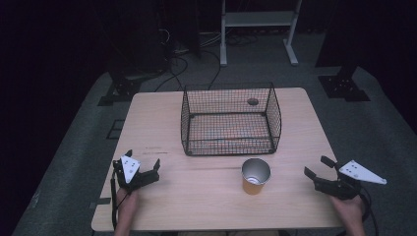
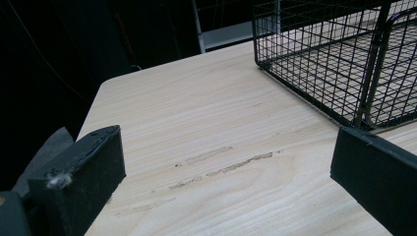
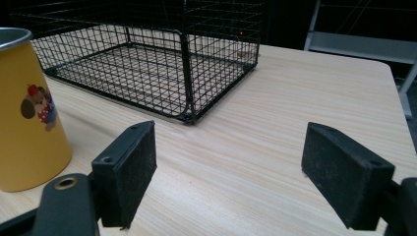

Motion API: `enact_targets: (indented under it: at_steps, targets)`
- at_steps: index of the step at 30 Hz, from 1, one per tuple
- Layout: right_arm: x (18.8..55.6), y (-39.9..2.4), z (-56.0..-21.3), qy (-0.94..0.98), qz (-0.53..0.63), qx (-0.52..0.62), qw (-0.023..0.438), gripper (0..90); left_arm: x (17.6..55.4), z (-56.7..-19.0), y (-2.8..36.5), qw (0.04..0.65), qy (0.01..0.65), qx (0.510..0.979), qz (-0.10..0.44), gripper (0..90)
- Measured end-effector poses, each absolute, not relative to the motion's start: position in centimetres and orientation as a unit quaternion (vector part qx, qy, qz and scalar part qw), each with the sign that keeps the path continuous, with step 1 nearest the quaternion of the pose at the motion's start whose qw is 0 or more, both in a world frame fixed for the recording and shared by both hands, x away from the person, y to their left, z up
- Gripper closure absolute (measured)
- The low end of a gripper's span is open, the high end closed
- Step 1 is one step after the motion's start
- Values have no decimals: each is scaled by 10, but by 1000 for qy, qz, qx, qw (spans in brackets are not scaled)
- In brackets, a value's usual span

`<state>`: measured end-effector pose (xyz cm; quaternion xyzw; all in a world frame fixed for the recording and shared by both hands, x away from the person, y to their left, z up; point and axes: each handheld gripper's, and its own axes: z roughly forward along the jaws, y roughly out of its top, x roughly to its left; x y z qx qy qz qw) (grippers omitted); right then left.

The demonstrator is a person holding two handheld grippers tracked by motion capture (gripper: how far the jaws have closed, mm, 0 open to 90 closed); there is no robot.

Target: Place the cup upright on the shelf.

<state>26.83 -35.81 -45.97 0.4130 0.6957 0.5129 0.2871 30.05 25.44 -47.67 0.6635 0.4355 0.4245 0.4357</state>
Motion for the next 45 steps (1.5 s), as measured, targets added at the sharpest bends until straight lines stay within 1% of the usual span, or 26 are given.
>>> enact_targets:
  at_steps: [19, 33, 45]
  targets:
    - [269, -348, -457, 700, 517, 402, 284, 198, 300, -477, 254, 431, 434, 667, 426, 0]
    - [274, -315, -440, 731, 525, 352, 258, 182, 300, -477, 253, 431, 434, 666, 427, 0]
    - [271, -305, -423, 750, 524, 321, 243, 180, 300, -477, 254, 430, 435, 666, 427, 0]
